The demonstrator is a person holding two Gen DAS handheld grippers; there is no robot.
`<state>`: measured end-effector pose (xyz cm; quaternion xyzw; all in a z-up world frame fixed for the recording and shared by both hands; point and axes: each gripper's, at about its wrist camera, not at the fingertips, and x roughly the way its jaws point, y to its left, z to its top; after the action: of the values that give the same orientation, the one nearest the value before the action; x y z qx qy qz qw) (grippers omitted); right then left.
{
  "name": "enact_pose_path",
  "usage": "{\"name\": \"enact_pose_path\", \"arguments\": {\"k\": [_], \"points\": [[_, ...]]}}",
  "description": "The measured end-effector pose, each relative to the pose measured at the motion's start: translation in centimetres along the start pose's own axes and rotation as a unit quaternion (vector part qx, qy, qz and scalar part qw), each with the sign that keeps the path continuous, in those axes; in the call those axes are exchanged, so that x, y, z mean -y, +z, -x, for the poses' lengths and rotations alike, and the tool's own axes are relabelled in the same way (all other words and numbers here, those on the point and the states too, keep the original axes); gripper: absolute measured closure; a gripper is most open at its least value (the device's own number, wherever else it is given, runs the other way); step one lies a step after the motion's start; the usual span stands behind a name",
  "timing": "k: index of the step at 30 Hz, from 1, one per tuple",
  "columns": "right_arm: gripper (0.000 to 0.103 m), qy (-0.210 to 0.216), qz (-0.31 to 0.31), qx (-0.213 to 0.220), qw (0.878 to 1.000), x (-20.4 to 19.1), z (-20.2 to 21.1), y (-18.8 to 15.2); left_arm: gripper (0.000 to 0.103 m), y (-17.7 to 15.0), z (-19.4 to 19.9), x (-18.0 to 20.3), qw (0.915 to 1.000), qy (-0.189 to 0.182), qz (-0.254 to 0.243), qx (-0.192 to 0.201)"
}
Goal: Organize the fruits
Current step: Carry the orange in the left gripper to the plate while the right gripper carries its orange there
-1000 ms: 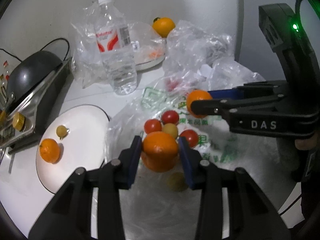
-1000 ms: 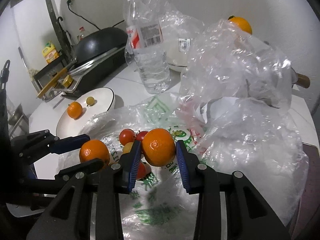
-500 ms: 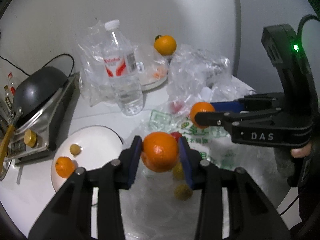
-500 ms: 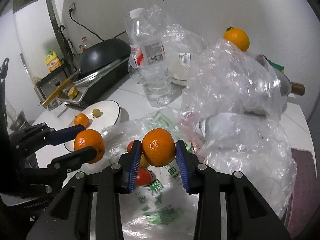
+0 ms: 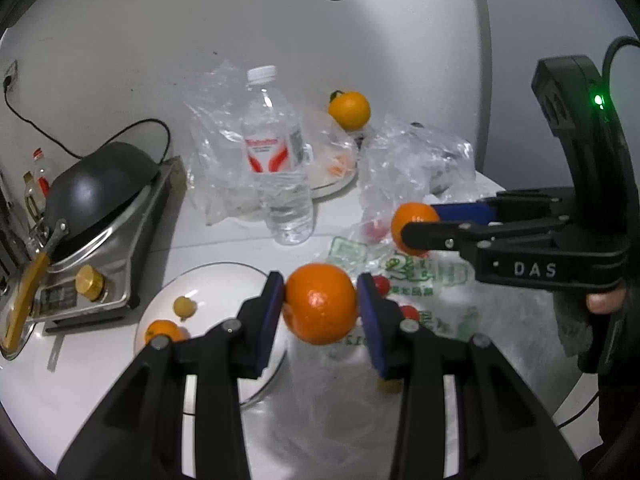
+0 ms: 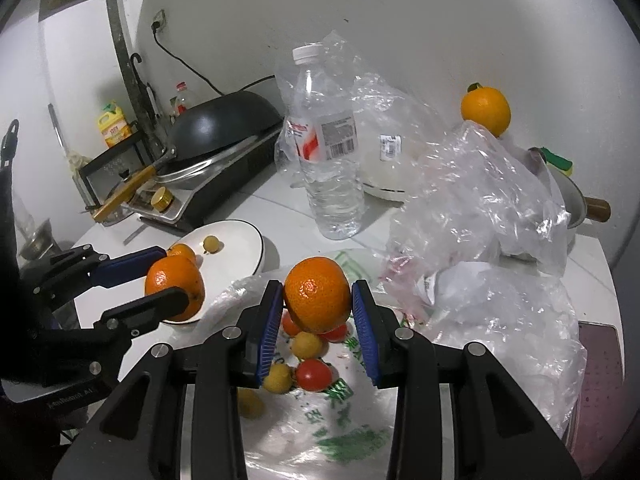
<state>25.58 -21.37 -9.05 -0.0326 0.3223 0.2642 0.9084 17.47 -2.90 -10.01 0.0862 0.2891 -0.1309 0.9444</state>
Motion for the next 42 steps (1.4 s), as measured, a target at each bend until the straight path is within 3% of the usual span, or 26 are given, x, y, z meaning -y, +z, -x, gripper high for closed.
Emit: {"name": "enact_pose_path", "arguments": {"k": [24,42], "points": [[0.065,0.019,0.045,-0.035,0.998,-7.2,-5.4,1.9,0.064,-4.2,-0.1,-9.1,0.9978,0.024,0.059,-0.017],[0.065,0.045,0.07,-0.085,0.993,-11.2,-10.8,1.8,0.064,-7.5,-3.3,-12.5,0.9946,0.02,0.084,-0.058]]}}
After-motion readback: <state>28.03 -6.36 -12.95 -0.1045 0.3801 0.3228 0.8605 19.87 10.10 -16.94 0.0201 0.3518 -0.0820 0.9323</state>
